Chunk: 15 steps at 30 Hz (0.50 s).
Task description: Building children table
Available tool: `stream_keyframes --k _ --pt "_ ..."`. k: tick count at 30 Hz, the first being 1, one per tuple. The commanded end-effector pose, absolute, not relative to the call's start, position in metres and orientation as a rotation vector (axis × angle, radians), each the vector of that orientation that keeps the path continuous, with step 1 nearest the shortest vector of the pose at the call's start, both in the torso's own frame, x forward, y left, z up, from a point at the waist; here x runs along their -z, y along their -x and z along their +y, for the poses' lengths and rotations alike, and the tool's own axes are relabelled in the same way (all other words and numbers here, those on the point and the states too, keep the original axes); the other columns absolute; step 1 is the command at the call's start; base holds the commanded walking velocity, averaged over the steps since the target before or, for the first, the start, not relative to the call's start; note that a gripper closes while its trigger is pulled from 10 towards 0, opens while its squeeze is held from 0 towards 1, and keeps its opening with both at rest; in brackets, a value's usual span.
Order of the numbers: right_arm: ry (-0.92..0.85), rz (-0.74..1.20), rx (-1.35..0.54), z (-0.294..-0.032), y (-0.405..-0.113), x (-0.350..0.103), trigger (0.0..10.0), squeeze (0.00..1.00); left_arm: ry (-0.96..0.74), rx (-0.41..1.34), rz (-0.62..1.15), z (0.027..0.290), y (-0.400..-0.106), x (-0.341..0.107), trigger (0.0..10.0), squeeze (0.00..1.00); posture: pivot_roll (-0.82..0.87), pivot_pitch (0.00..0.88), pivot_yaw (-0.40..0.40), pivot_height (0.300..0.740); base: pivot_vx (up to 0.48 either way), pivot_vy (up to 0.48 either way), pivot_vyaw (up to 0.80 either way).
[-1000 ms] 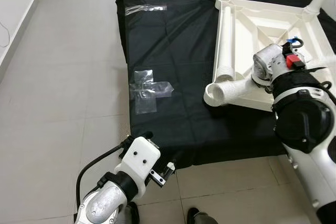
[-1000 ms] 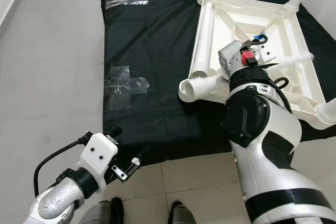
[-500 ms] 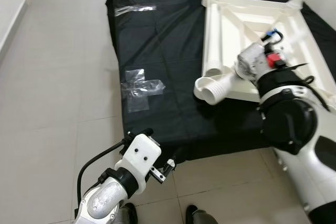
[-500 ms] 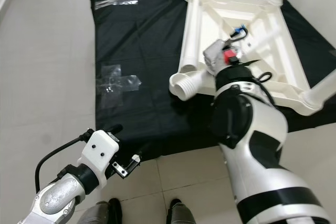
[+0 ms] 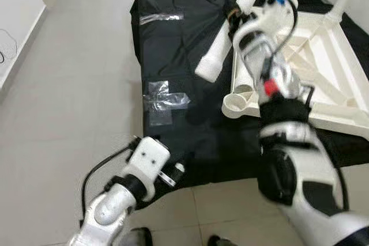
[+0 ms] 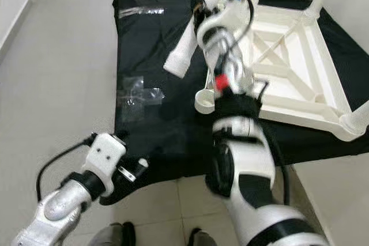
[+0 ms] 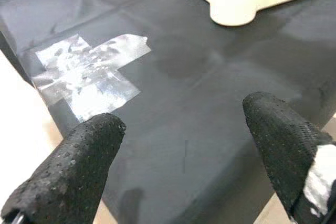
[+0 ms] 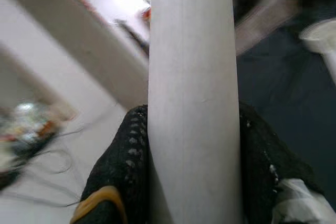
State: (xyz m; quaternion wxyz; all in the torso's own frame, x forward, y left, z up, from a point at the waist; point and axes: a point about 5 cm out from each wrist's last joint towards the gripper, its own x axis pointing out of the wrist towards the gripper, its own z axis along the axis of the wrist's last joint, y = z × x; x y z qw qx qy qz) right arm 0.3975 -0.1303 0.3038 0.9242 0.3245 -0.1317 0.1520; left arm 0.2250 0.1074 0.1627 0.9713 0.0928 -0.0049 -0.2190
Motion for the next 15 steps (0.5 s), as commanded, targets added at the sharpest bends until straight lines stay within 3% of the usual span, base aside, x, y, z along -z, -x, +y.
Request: stream_keyframes --k 1,4,5,12,13,15 --pt "-0.671 -0.325 -0.497 -0.117 -0.382 -0.300 0.0 0.00 -0.118 0.436 0.030 0.115 -0.229 -0.162 10.0 0.00 0.15 0.077 -0.023 0.740 0.000 0.000 0.00" --pt "-0.691 -0.329 -0.609 -0.110 -0.369 -0.293 0.0 0.00 -0.083 0.447 0.037 0.119 -0.231 -0.164 10.0 0.00 0.15 0.070 -0.022 0.740 0.000 0.000 0.00" --pt "-0.694 -0.331 -0.715 -0.100 -0.356 -0.289 0.0 0.00 -0.026 0.485 0.037 0.121 -0.231 -0.166 10.0 1.00 0.14 0.064 -0.019 0.740 0.000 0.000 0.00" --pt "-0.715 -0.300 -0.872 -0.085 -0.337 -0.277 0.0 0.00 0.037 0.670 0.068 0.107 -0.223 -0.169 10.0 1.00 0.14 0.071 -0.030 0.740 0.000 0.000 0.00" --pt "-0.716 -0.298 -0.886 -0.083 -0.336 -0.276 0.0 0.00 0.037 0.692 0.074 0.105 -0.222 -0.169 10.0 0.00 0.14 0.073 -0.031 0.740 0.000 0.000 0.00" --pt "-0.712 -0.294 -0.911 -0.079 -0.332 -0.274 0.0 0.00 0.058 0.735 0.084 0.102 -0.221 -0.170 10.0 0.00 0.14 0.077 -0.035 0.740 0.000 0.000 0.00"
